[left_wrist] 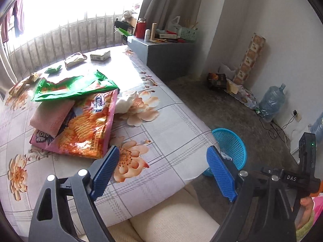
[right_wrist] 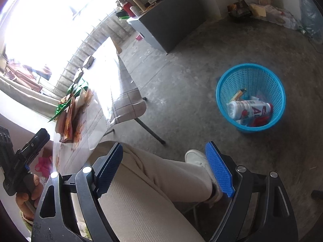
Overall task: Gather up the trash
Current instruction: 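Move both tools back to the table over the pink and orange snack bags, then lower both tools onto the pink snack bag and pink cloth pile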
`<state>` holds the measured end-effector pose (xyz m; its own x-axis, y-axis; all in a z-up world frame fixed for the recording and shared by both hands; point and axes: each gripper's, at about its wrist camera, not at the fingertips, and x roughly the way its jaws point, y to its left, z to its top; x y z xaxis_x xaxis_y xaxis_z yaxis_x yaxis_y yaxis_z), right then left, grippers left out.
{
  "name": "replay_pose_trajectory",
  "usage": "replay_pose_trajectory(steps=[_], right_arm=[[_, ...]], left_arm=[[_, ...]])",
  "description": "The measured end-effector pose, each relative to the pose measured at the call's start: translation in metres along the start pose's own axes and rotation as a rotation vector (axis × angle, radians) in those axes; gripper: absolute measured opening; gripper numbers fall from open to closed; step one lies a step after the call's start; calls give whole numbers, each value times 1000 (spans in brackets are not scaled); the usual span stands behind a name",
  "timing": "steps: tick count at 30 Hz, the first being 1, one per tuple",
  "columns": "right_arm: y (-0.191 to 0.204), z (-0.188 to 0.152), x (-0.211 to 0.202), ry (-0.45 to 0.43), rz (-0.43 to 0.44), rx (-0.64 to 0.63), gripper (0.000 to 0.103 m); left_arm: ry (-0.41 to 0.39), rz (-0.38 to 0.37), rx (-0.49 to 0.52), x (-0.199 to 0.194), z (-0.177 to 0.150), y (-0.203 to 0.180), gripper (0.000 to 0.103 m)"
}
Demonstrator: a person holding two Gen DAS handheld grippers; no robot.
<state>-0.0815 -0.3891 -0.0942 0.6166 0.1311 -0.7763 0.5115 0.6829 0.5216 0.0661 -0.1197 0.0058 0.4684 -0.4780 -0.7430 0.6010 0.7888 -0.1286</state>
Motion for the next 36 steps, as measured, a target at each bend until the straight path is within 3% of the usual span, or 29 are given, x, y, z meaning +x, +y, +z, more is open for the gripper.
replay_pose_trajectory(steps=[11,20,30,36], right_arm=[[32,-1,3,26,19,-74,80],[78,13,22,73,115,-148,80],[151,38,55,170,355,-188,80],[205,71,87,245,542,-132,79]], left_arm=[[-34,33,-92,-12,-11,38,86],[-88,100,-210,-29,-25,92,86],[-167,132,-331,-38,-30,149,86],[-206,48,-461,-36,-21,185,86]])
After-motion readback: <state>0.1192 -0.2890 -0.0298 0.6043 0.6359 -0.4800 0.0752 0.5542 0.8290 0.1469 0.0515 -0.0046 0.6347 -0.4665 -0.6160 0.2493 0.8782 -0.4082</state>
